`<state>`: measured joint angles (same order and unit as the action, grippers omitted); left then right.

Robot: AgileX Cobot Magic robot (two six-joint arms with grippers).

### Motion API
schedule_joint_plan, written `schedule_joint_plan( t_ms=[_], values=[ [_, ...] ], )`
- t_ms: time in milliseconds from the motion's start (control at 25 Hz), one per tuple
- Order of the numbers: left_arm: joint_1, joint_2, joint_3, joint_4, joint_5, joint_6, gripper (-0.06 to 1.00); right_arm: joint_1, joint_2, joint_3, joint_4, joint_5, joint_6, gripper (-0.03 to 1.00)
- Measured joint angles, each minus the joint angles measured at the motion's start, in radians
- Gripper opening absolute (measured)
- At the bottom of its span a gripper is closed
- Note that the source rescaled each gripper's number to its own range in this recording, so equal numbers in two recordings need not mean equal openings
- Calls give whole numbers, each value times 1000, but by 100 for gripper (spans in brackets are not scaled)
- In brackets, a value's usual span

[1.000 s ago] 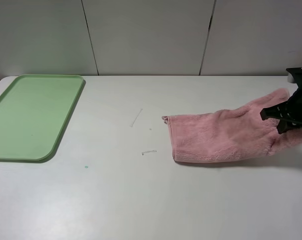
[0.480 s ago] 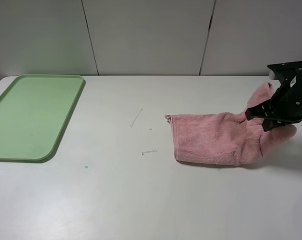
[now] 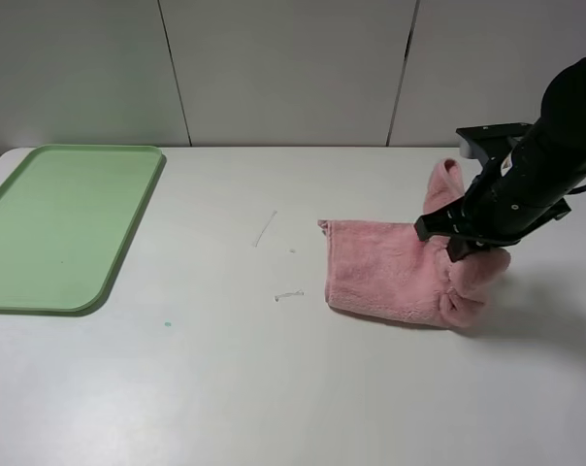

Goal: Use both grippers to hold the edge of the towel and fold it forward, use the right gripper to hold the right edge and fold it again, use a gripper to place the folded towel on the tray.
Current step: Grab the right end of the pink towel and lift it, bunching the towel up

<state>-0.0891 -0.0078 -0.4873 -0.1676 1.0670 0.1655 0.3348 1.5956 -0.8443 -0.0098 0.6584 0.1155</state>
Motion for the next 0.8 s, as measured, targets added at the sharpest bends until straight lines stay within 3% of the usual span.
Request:
schedule_joint_plan(
  t_ms=[520,800],
  values=[
    [0,0,0,0,0,1,100,34,0,-31,107,-8,4,9],
    [0,0,0,0,0,1,100,102,0,-86,123,-4,24,9]
  ],
)
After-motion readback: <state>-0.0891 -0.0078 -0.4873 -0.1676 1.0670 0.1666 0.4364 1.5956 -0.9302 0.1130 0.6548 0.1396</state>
